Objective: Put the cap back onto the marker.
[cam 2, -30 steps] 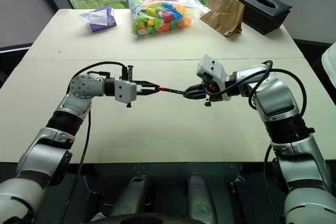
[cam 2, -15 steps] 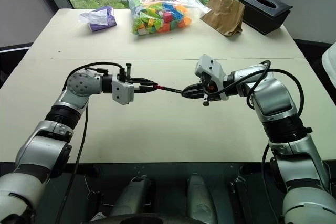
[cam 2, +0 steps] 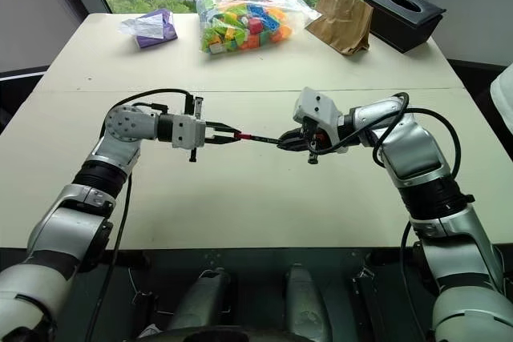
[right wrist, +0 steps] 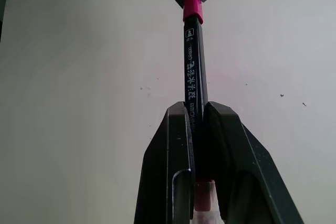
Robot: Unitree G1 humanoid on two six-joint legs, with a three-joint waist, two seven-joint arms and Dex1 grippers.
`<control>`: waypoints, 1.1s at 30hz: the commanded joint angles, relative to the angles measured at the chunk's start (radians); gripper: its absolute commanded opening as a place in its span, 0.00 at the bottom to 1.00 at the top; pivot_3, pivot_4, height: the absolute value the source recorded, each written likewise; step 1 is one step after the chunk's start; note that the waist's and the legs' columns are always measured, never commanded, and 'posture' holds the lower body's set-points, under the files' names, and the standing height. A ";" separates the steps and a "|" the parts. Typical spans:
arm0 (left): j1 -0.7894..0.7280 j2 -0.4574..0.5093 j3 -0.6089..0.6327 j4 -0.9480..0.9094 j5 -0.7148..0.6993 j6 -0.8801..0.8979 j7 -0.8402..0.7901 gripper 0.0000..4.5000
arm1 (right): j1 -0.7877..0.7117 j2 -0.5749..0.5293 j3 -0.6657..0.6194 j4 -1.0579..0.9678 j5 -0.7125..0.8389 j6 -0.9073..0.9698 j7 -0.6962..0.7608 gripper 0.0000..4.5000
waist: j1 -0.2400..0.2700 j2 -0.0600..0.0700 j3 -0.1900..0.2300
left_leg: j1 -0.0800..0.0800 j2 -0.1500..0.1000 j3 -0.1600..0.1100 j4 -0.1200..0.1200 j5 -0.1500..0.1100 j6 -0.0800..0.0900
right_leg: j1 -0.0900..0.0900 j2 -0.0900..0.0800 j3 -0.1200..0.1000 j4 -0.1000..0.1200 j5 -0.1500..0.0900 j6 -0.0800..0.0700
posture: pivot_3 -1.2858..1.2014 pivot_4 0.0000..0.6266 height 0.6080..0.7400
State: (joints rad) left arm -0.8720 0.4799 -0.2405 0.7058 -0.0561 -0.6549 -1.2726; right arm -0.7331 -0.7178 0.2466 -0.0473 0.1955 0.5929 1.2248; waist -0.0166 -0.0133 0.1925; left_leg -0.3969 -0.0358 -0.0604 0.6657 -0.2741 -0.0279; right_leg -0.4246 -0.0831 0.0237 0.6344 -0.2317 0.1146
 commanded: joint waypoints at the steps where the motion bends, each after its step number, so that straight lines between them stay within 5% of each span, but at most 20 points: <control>1: -0.032 -0.017 0.036 -0.095 -0.065 0.029 0.007 0.00 | 0.000 0.028 0.066 -0.067 0.000 -0.048 0.038 0.01 | 0.001 0.000 0.000 | 0.000 0.000 0.000 0.000 0.000 0.000 | 0.000 0.000 0.000 0.000 0.000 0.000 | 0.52 0.24 1.00; 24: -0.038 -0.059 0.005 -0.240 -0.034 0.177 -0.007 0.00 | -0.033 0.091 0.091 -0.032 -0.089 -0.093 0.022 0.01 | 0.001 0.000 0.000 | 0.000 0.000 0.000 0.000 0.000 0.000 | 0.000 0.000 0.000 0.000 0.000 0.000 | 0.52 0.24 1.00; 33: 0.000 -0.006 0.034 -0.223 -0.015 0.210 0.014 0.00 | -0.003 0.065 0.040 -0.018 -0.099 -0.092 0.016 0.01 | 0.001 0.000 0.000 | 0.000 0.000 0.000 0.000 0.000 0.000 | 0.000 0.000 0.000 0.000 0.000 0.000 | 0.52 0.24 1.00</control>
State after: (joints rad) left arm -0.8546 0.4935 -0.2384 0.5493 -0.0280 -0.4458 -1.2960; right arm -0.7375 -0.6771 0.2657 -0.0339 0.0620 0.5243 1.2247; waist -0.0152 -0.0133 0.1925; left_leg -0.3970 -0.0359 -0.0604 0.6659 -0.2740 -0.0280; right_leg -0.4246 -0.0831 0.0237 0.6345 -0.2317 0.1146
